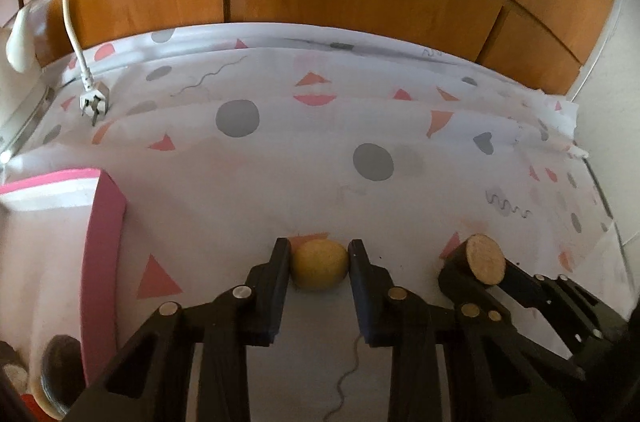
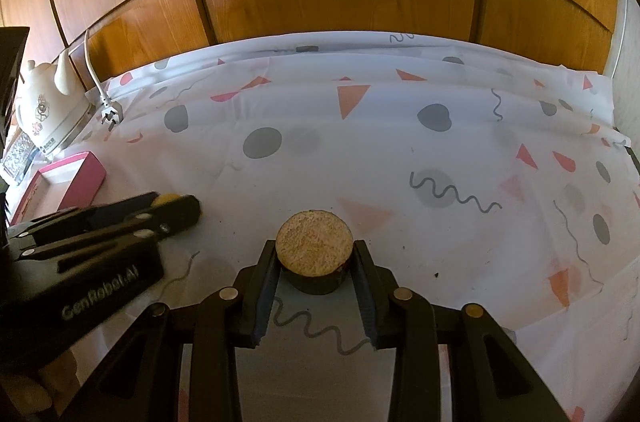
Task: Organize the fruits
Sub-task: 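Grasp the small yellow fruit with the left gripper while the right gripper holds the log slice, then carry the yellow fruit and log slice into the pink tray and release both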
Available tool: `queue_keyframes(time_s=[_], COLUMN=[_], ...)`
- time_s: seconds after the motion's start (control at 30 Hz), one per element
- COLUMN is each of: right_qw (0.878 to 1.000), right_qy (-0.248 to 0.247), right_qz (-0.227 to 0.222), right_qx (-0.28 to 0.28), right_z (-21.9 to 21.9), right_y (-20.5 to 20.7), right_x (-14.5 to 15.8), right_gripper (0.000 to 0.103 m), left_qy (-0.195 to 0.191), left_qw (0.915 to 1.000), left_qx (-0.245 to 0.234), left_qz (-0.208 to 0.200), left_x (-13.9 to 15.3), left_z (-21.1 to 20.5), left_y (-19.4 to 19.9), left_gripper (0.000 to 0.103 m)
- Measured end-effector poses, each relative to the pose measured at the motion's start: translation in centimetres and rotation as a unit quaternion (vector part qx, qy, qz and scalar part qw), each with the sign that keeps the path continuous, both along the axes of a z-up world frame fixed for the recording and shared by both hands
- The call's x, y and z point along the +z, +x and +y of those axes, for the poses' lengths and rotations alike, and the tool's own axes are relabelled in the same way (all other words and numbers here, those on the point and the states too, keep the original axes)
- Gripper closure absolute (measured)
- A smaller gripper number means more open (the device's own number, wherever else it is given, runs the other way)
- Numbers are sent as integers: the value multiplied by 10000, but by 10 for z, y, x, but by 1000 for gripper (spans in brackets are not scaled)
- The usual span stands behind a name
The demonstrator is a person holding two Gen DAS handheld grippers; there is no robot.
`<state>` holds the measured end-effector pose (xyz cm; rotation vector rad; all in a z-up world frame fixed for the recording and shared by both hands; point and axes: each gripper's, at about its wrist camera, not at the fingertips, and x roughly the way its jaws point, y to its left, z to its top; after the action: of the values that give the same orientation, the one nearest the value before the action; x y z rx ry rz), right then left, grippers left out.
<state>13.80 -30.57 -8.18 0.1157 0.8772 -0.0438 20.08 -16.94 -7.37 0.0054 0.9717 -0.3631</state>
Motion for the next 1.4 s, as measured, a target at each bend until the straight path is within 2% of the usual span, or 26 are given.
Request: queue_keyframes(time_s=[0.13, 0.4, 0.6, 0.73, 0.77, 0.87, 1.0, 1.4], right_qw=[10000, 9999, 9997, 9996, 9996, 9991, 9995, 9999], right_qy=[43, -19, -122, -173, -173, -334, -186, -14], right_qz=[3, 93, 98, -10, -38, -23, -171, -137], right_qx=[6, 77, 174, 214, 232, 263, 190, 70], right_z=[-1, 1, 0, 1, 2, 7, 5, 2], right_y=[0, -9, -42, -65, -71, -82, -87, -89], right_x=[0, 4, 8, 14, 14, 8, 4, 1], right_gripper=[66, 67, 67, 67, 67, 68, 67, 68], left_qy=[-75, -162, -91, -4, 75, 138, 173, 114], left_qw=[10000, 9999, 10000, 9997, 9993, 9986, 9982, 9980], left_qx=[26, -30, -34, -147, -185, -211, -215, -249], left_qz=[39, -44, -16, -170, -330, -472, -537, -563], left_x=[2, 13, 7, 3, 2, -2, -4, -3], left_z=[8, 25, 34, 34, 31, 30, 29, 32], left_y=[-10, -60, -95, -115, -119, -122, -121, -125], left_gripper=[74, 74, 74, 74, 74, 74, 73, 74])
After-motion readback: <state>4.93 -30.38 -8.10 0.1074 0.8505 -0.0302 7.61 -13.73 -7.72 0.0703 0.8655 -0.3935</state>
